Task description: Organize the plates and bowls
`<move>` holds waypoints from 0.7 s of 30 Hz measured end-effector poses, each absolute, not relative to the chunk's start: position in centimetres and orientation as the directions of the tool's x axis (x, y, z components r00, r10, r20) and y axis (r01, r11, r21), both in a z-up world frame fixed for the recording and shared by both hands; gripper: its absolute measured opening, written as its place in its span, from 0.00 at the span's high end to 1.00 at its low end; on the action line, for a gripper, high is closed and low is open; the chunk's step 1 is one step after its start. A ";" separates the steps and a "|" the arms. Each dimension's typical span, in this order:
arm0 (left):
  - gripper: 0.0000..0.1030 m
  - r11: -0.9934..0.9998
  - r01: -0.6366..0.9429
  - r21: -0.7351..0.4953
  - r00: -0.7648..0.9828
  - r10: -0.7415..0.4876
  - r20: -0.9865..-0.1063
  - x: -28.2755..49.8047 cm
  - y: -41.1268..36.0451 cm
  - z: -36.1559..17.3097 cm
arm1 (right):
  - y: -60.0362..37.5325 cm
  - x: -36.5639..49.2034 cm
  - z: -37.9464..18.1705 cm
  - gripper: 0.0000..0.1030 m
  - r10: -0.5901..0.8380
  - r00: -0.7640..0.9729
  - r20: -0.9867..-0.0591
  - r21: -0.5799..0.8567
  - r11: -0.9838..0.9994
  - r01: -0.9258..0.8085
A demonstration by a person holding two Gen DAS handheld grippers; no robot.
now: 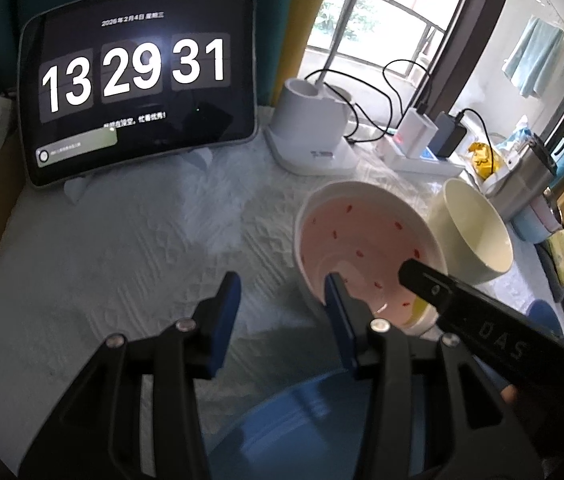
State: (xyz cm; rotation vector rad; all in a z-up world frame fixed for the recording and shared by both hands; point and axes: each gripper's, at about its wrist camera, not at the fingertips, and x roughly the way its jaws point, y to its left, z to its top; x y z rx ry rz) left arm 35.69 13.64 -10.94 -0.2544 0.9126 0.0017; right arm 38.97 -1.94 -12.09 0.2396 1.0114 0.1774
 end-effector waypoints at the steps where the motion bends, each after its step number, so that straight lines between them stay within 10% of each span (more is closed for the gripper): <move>1: 0.56 0.970 -0.110 -0.216 0.614 -0.105 -0.782 35.8 13.6 -11.0 | -2.0 39.1 -12.1 0.55 0.255 0.520 -0.815 0.278 0.960 -0.034; 21: 0.73 0.968 -0.008 -0.252 0.622 -0.192 -0.759 36.2 12.3 -11.8 | -1.7 39.2 -12.7 0.80 0.245 0.510 -0.825 0.260 0.965 -0.043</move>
